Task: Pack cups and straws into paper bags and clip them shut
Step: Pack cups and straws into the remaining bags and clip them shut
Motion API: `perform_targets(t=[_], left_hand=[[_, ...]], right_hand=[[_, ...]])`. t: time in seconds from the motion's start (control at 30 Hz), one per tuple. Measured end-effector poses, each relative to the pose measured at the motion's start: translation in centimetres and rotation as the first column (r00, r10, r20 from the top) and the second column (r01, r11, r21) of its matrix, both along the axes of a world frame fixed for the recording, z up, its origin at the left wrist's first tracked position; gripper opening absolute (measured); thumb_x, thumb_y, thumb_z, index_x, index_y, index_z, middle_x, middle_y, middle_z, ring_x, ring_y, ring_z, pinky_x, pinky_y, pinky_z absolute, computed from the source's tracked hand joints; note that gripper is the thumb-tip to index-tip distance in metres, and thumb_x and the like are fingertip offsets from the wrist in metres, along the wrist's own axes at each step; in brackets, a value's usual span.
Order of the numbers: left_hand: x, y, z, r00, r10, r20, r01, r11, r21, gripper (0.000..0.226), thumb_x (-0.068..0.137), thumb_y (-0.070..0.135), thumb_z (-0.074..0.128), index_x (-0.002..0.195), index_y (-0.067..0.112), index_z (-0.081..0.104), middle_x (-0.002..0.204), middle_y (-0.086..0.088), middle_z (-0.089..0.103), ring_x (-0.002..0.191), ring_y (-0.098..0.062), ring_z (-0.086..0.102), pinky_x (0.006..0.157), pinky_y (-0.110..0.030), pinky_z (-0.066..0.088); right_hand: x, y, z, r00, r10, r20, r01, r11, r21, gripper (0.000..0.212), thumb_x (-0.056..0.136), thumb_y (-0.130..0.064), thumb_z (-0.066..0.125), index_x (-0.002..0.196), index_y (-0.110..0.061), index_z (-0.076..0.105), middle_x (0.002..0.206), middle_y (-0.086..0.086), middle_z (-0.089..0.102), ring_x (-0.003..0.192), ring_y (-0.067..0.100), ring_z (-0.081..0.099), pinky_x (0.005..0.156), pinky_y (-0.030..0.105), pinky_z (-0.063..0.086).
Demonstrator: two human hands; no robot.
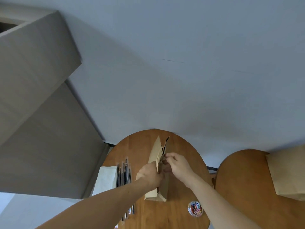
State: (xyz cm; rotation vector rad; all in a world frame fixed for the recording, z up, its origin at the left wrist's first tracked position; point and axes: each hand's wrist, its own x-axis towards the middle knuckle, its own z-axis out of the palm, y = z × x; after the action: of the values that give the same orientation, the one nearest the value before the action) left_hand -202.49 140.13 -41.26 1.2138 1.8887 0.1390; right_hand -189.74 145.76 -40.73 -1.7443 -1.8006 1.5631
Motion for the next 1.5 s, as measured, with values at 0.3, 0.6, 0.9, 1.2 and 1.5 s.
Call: perform_targets(t=[0.3, 0.6, 0.9, 1.2, 1.5], left_hand=[[-1.6, 2.3, 1.5, 0.921, -0.318, -0.224, 0.341, 0.938, 0.069, 0.031, 0.1, 0.028, 0.04, 0.069, 0.029, 0.044, 0.066, 0.006, 0.05, 0.065, -0.018, 0.054, 0.054, -0.028, 0.04], [-2.3, 4.9, 1.4, 0.935, -0.286, -0.21, 0.335, 0.907, 0.257, 0.011, 0.094, 0.039, 0.055, 0.097, 0.036, 0.065, 0.08, 0.013, 0.064, 0.075, -0.012, 0.061, 0.057, -0.027, 0.043], [-3.5, 4.5, -1.2, 0.952, -0.263, -0.153, 0.298, 0.908, 0.295, 0.017, 0.099, 0.04, 0.052, 0.104, 0.041, 0.068, 0.068, 0.019, 0.057, 0.074, -0.01, 0.06, 0.06, -0.028, 0.045], [-3.0, 4.1, -2.5, 0.942, -0.227, -0.247, 0.306, 0.884, 0.354, 0.021, 0.099, 0.04, 0.051, 0.106, 0.034, 0.07, 0.063, 0.012, 0.056, 0.064, -0.011, 0.055, 0.052, -0.027, 0.036], [-2.7, 3.7, -2.1, 0.95, -0.21, -0.229, 0.285, 0.884, 0.37, 0.014, 0.098, 0.04, 0.053, 0.086, 0.044, 0.057, 0.056, 0.017, 0.047, 0.056, -0.004, 0.047, 0.048, -0.021, 0.027]], right_hand=[[4.8, 3.2, 0.3, 0.857, 0.253, 0.449, -0.511, 0.525, 0.681, 0.056, 0.074, -0.013, 0.08, 0.128, -0.017, 0.063, 0.141, 0.001, 0.053, 0.137, 0.026, 0.04, 0.114, 0.046, 0.034], [7.6, 3.5, -1.1, 0.865, 0.244, 0.439, -0.484, 0.635, 0.602, 0.017, 0.096, -0.038, 0.058, 0.098, -0.028, 0.072, 0.089, -0.014, 0.07, 0.084, 0.01, 0.061, 0.092, 0.034, 0.044], [14.0, -1.1, -9.3, 0.914, -0.053, 0.401, -0.035, 0.977, 0.211, 0.016, 0.098, -0.019, 0.051, 0.097, -0.017, 0.067, 0.09, -0.005, 0.068, 0.081, 0.01, 0.063, 0.067, 0.025, 0.049], [15.0, -6.2, -16.7, 0.516, 0.414, 0.75, -0.406, 0.889, -0.211, 0.009, 0.086, -0.016, 0.054, 0.085, -0.025, 0.056, 0.075, -0.008, 0.052, 0.072, 0.014, 0.059, 0.048, 0.023, 0.031], [15.2, -6.1, -17.3, 0.384, 0.477, 0.79, -0.603, 0.778, -0.177, 0.016, 0.093, -0.019, 0.058, 0.106, -0.022, 0.067, 0.123, -0.006, 0.064, 0.097, 0.015, 0.067, 0.07, 0.027, 0.051]])
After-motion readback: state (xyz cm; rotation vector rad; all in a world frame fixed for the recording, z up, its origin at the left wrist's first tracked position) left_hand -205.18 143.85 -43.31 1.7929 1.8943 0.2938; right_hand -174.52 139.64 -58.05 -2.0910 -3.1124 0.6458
